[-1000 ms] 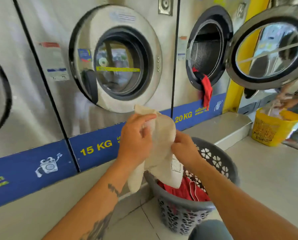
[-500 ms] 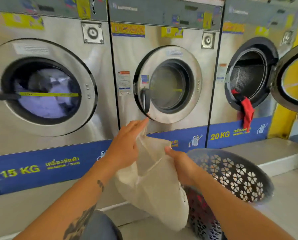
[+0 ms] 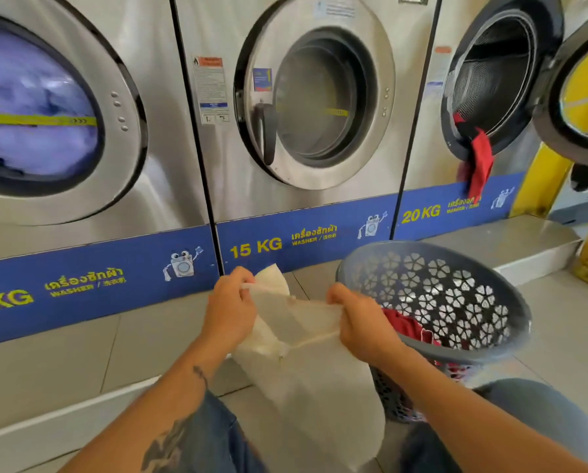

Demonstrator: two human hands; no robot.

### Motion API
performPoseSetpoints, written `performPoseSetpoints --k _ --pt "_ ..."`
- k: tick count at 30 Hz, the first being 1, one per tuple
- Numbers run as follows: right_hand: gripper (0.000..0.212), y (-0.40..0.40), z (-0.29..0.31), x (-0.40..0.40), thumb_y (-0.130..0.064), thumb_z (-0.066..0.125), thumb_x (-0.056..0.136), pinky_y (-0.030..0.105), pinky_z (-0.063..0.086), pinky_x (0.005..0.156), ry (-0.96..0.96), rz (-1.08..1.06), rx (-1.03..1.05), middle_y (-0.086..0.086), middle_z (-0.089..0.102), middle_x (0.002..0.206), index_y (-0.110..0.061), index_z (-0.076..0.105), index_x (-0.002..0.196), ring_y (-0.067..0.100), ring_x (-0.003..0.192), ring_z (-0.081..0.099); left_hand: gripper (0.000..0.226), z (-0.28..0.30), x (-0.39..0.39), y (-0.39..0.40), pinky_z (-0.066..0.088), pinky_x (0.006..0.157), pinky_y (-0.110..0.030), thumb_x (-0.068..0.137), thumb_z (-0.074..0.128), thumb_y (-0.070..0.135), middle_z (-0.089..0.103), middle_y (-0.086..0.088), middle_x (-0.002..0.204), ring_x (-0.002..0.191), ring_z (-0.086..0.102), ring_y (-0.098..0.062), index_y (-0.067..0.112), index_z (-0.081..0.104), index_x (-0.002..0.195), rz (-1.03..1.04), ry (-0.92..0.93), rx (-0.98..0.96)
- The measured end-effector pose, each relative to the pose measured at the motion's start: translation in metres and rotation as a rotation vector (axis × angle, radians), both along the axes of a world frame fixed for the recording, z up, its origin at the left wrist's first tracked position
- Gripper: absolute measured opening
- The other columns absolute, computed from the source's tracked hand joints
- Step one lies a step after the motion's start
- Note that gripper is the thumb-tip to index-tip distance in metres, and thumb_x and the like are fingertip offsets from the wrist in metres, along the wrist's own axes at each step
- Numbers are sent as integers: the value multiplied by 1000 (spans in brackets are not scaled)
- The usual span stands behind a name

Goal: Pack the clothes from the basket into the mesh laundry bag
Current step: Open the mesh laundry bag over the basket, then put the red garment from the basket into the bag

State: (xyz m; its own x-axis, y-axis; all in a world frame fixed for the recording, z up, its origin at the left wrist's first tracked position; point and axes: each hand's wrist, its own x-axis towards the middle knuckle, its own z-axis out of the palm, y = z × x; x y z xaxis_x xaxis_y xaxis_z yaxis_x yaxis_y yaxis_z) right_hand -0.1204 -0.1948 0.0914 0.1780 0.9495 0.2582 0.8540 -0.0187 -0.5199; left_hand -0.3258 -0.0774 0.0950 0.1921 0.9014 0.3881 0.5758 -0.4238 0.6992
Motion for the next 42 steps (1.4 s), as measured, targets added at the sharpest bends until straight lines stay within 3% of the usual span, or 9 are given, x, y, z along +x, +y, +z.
performPoseSetpoints --k 2,6,12,18,21,25,31,36,42 --pt "29 11 -7 11 7 49 78 43 47 74 -46 24 -21 3 59 94 -12 62 96 33 85 59 34 -12 17 10 38 64 -28 94 37 5 62 0 92 84 57 -23 33 54 85 -72 48 -121" --pt "32 40 -18 39 2 53 82 42 51 84 -172 119 -91 5 65 116 -11 70 106 31 97 63 42 -28 49 34 38 60 -23 90 38 2 65 2 86 76 57 -18 35 59 76 -145 93 -216" --pt "31 96 -44 137 -9 45 83 43 52 79 -89 -45 10 13 64 104 -11 70 101 37 93 62 37 -58 98 62 41 63 -27 89 40 0 67 -1 88 78 58 -23 26 67 86 -134 -21 -358" --pt "69 144 -128 216 -17 59 78 40 46 102 -254 -17 -753 17 51 141 -22 43 144 36 128 50 29 -50 138 90 40 58 -21 77 43 21 67 19 72 73 58 1 32 69 73 -140 -62 -413" --pt "101 162 -168 223 -38 66 74 52 36 114 -356 -5 -1010 16 13 164 -38 9 157 44 146 26 27 -40 154 103 48 68 -27 69 46 31 71 15 80 83 62 -6 32 72 74 -96 -106 -408" --pt "125 167 -212 223 -46 81 71 67 31 112 -320 -104 -1258 17 -26 162 -51 -15 151 58 146 0 19 -40 163 123 43 65 -23 73 58 25 70 14 87 87 62 -10 28 73 86 -85 -55 -443" --pt "93 156 -236 226 -28 71 79 45 50 90 -584 -24 -983 22 31 145 -34 15 153 45 117 53 25 -41 160 137 38 62 -16 78 65 18 65 25 85 83 59 0 42 68 80 -201 6 -416" --pt "68 167 -193 215 -24 60 77 41 50 82 -462 -13 -788 15 50 130 -32 40 141 40 109 60 26 -34 145 145 37 58 -11 80 65 16 66 28 80 77 58 15 41 71 85 -119 -47 -333" --pt "29 159 -101 191 -20 63 69 36 50 71 -95 -132 -365 3 68 88 -24 59 98 34 88 64 20 -17 131 127 38 50 -6 79 63 17 67 22 74 71 57 13 35 71 79 14 -275 -244"
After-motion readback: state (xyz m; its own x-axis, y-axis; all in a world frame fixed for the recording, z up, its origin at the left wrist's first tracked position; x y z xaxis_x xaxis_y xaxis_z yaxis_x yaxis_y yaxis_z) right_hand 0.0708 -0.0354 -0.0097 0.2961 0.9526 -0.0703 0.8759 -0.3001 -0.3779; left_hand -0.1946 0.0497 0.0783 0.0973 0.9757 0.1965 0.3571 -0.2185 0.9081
